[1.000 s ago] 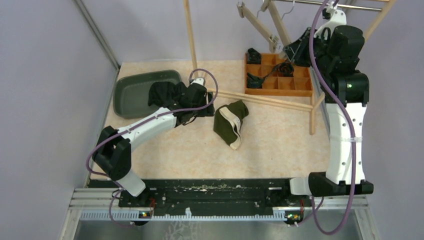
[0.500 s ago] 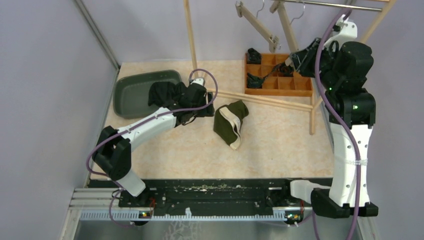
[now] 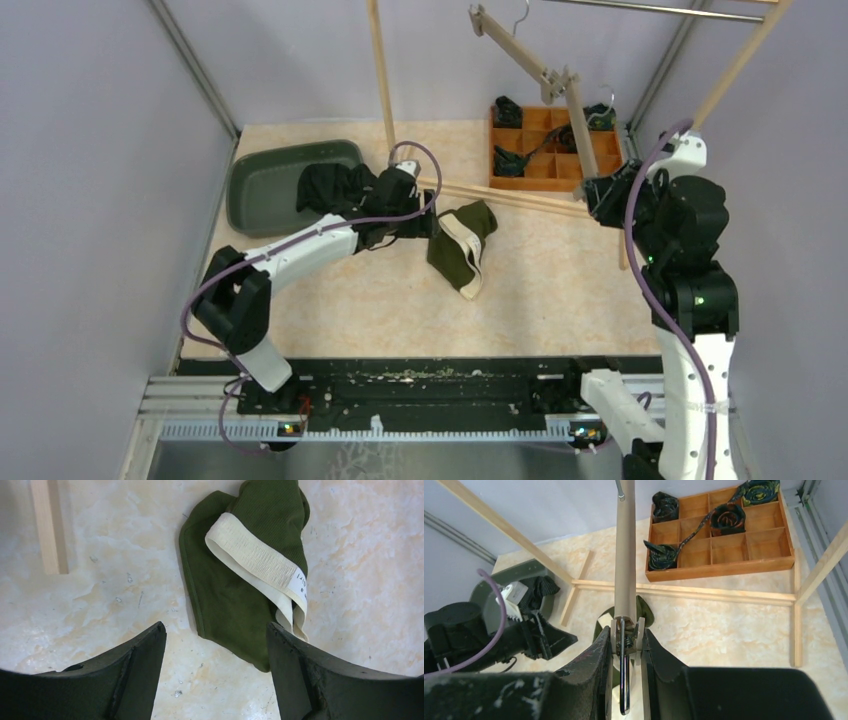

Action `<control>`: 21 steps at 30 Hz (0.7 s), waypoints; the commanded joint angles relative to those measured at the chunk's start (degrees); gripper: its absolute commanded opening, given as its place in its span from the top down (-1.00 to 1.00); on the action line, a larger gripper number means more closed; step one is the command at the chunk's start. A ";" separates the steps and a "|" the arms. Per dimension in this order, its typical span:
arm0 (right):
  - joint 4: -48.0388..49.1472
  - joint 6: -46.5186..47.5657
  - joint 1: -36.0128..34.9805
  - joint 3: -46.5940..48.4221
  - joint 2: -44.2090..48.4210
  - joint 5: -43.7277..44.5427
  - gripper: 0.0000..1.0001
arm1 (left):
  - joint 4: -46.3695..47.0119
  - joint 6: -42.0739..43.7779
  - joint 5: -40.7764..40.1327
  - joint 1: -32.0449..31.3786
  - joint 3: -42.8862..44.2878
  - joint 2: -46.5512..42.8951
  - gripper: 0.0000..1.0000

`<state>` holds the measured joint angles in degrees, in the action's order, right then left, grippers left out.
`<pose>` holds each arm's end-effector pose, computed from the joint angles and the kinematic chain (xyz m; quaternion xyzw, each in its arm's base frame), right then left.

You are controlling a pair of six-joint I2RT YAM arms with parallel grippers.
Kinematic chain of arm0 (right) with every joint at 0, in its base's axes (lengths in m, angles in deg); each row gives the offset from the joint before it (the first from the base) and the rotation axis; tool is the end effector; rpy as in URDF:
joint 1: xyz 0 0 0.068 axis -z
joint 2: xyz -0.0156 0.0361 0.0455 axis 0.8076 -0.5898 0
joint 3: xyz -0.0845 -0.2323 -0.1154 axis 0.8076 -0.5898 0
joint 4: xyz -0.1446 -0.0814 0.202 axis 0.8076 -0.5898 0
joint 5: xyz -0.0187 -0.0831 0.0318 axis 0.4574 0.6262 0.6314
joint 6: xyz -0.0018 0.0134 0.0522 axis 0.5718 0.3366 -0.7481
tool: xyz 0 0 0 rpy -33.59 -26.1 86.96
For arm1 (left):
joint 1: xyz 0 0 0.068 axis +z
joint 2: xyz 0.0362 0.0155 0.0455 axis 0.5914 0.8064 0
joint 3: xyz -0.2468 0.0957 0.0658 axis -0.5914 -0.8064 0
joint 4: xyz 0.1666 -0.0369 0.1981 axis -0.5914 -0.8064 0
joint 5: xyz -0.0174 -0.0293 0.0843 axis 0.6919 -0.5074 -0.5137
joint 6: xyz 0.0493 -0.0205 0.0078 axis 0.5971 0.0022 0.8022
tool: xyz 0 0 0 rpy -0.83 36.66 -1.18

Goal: Clip the underwear to the hanger

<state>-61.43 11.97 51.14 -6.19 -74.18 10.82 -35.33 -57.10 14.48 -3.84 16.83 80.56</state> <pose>0.1246 0.0087 0.4692 0.0836 0.7760 0.1452 0.6081 0.2883 -0.2377 0.2537 0.0757 0.9020 -0.1936 0.3785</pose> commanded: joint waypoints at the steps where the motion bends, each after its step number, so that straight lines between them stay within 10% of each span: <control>1: 6.05 -1.25 0.27 -4.86 2.67 -2.43 1.00 | 1.41 0.30 3.19 0.06 0.54 3.58 -0.57; 21: 21.39 -2.06 0.17 -29.91 7.65 -7.16 1.00 | 4.37 -6.31 10.71 -5.16 6.33 8.49 -0.58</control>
<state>-47.73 10.29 51.14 -35.74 -67.14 4.04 -28.95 -62.36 23.46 -7.01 18.21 86.81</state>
